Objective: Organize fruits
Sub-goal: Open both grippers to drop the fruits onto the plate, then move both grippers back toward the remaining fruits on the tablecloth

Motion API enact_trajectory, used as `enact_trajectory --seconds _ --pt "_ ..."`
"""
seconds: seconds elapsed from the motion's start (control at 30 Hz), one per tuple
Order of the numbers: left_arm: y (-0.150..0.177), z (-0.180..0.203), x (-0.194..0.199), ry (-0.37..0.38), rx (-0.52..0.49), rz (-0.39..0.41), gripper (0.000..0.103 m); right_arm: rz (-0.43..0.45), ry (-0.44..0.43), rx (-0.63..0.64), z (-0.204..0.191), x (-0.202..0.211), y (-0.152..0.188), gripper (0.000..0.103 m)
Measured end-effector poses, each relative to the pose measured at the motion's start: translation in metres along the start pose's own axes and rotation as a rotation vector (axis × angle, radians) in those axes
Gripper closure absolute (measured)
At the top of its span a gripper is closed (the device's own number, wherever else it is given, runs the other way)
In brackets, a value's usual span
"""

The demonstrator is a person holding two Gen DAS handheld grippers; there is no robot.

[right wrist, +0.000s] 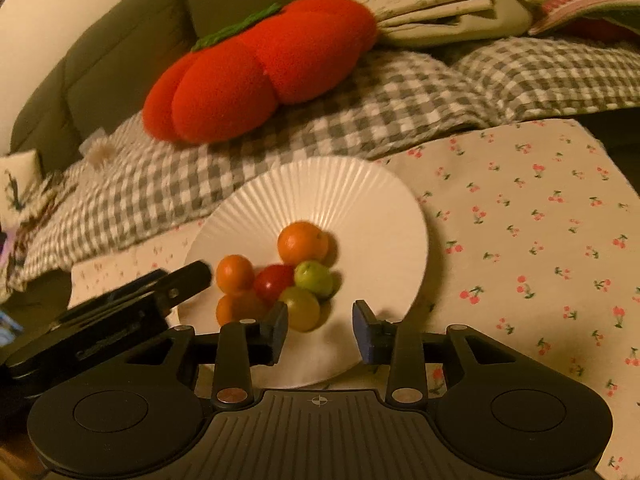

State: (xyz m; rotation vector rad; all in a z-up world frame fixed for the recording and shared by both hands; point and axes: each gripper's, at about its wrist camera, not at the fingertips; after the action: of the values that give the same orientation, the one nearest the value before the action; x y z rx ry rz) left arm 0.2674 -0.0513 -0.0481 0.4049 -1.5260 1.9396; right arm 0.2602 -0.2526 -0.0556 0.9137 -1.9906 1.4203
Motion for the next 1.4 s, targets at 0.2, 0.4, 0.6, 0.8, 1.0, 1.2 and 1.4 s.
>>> enact_trajectory --seconds 0.2,0.4,0.6,0.8,1.0,1.2,1.4 --pt "-0.001 -0.006 0.013 -0.037 0.020 -0.013 0.054 0.022 0.042 -0.084 0.016 0.014 -0.012 0.055" --pt "0.003 -0.010 0.023 -0.050 0.028 -0.036 0.054 0.012 0.078 -0.100 0.019 0.022 -0.014 0.041" --pt "0.011 -0.016 0.035 -0.061 0.033 -0.064 0.054 -0.005 0.069 -0.041 0.006 0.031 -0.007 0.031" --pt "0.022 -0.017 0.049 -0.132 -0.002 -0.106 0.048 0.007 0.050 -0.020 -0.002 0.049 0.000 0.028" --pt "0.032 -0.013 0.068 -0.141 -0.033 -0.137 0.047 -0.005 0.014 0.015 -0.009 0.059 0.012 0.028" --pt "0.036 -0.008 0.085 -0.122 -0.043 -0.136 0.047 -0.014 -0.006 0.032 -0.013 0.067 0.020 0.028" --pt "0.055 -0.009 0.091 -0.124 0.016 -0.189 0.048 -0.017 -0.011 0.048 -0.015 0.073 0.026 0.028"
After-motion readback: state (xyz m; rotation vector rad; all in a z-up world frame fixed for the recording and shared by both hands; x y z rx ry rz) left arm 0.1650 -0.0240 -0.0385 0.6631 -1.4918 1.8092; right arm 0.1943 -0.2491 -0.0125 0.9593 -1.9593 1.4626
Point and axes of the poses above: each gripper's, at about its wrist camera, not at the fingertips, and x roughly against the way its jaws point, z to its right, y to its underside, and after that the axes turned 2 degrees about y, right-handed
